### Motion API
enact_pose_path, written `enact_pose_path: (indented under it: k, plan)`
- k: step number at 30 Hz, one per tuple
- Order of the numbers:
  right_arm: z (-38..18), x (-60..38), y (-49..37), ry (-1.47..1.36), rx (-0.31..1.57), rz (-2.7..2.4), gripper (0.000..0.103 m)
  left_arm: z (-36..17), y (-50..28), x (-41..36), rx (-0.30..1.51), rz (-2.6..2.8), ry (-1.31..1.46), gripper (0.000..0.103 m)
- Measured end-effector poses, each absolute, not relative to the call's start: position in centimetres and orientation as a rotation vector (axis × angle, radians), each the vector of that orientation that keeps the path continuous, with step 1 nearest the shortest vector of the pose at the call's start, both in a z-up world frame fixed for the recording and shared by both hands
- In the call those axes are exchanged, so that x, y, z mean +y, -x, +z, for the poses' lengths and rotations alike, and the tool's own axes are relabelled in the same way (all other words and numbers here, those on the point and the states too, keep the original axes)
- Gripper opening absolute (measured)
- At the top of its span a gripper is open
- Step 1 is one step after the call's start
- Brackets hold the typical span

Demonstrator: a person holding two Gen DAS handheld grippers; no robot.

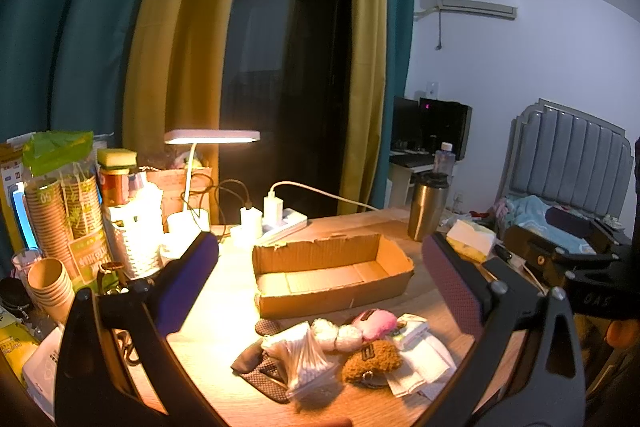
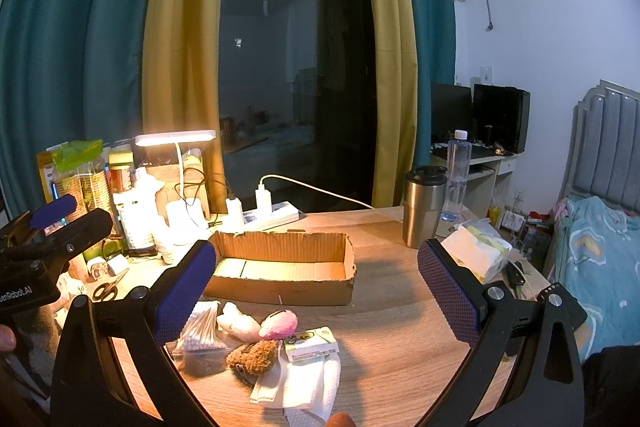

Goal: Organize soft objects

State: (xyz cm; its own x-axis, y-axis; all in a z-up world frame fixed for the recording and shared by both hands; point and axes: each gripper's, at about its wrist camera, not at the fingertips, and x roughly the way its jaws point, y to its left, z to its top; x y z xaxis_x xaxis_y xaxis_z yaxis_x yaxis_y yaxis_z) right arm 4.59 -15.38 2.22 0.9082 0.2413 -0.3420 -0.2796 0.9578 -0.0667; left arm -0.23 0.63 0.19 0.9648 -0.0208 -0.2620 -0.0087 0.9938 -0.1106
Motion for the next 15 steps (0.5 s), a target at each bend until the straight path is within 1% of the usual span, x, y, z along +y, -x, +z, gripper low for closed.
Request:
enact_pose_path:
  k: [15]
  plan:
    - [1.82, -15.15, -4.57, 0.116, 0.340, 0.268, 0.102, 0.15, 0.27, 0.62, 0.265, -0.005, 0.112, 0.102]
